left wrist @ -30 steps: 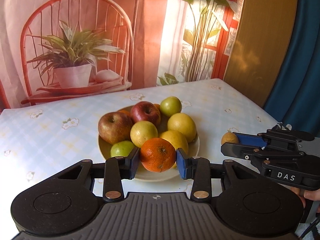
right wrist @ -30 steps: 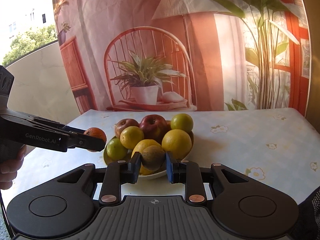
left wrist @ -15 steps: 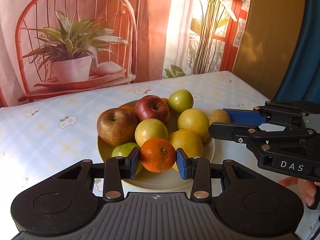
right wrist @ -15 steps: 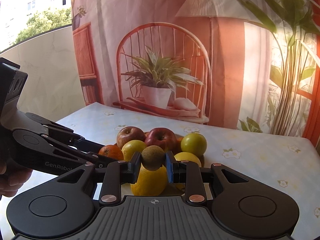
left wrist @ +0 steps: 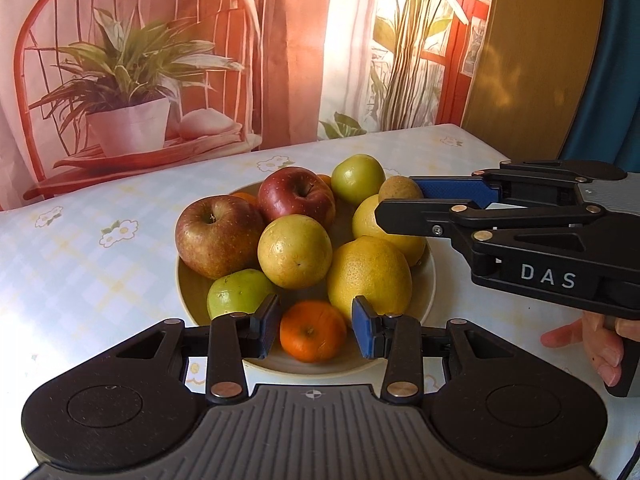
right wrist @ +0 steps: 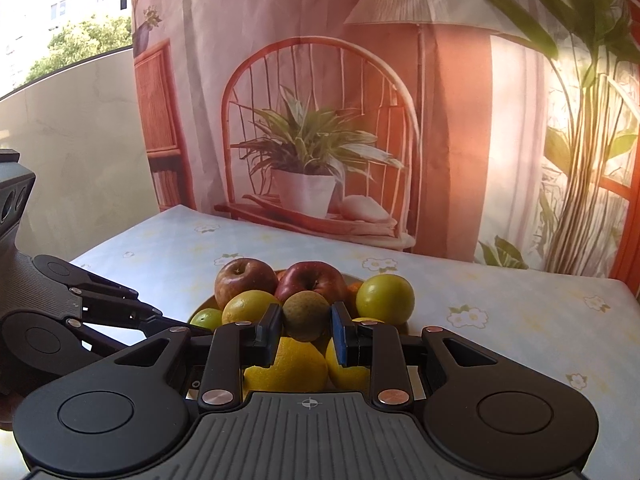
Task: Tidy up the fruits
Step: 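Lower the mandarin and kiwi onto the plate and open both grippers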
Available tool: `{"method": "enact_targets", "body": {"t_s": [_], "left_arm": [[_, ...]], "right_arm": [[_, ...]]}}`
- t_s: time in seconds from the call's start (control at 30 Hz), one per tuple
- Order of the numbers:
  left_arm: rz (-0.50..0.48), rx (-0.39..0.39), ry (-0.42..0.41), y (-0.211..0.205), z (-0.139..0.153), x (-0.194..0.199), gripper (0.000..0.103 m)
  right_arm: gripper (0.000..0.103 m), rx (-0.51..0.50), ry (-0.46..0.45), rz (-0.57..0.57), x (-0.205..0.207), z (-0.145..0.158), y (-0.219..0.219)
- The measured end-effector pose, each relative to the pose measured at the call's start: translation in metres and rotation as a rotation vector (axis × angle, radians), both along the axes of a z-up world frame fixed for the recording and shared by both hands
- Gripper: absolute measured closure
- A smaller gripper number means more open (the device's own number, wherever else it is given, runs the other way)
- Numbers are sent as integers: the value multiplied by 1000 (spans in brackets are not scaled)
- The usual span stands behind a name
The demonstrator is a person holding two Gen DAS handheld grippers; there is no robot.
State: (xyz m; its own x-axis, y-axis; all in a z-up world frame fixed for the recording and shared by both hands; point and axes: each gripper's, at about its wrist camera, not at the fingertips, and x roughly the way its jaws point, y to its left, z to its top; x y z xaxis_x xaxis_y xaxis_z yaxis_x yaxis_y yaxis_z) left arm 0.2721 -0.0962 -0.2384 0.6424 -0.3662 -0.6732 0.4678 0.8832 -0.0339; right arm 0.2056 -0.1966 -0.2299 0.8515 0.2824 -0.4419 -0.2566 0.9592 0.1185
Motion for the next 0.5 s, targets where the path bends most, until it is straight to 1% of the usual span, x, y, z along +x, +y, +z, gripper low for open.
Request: {"method": "enact_targets", "body": {"t_s": [0.17,0.27,0.5], "left_arm": [[9,-13,0,4,2,0,61],[21,-14,-17,7,6,-3,61],[78,-36,-39,23,17,-5,61]], "right_arm": [[79,-9,22,0,16,-4,5],[79,-8,35,-7,23,-7,7],[78,0,80,-8,32,-14,10]]}}
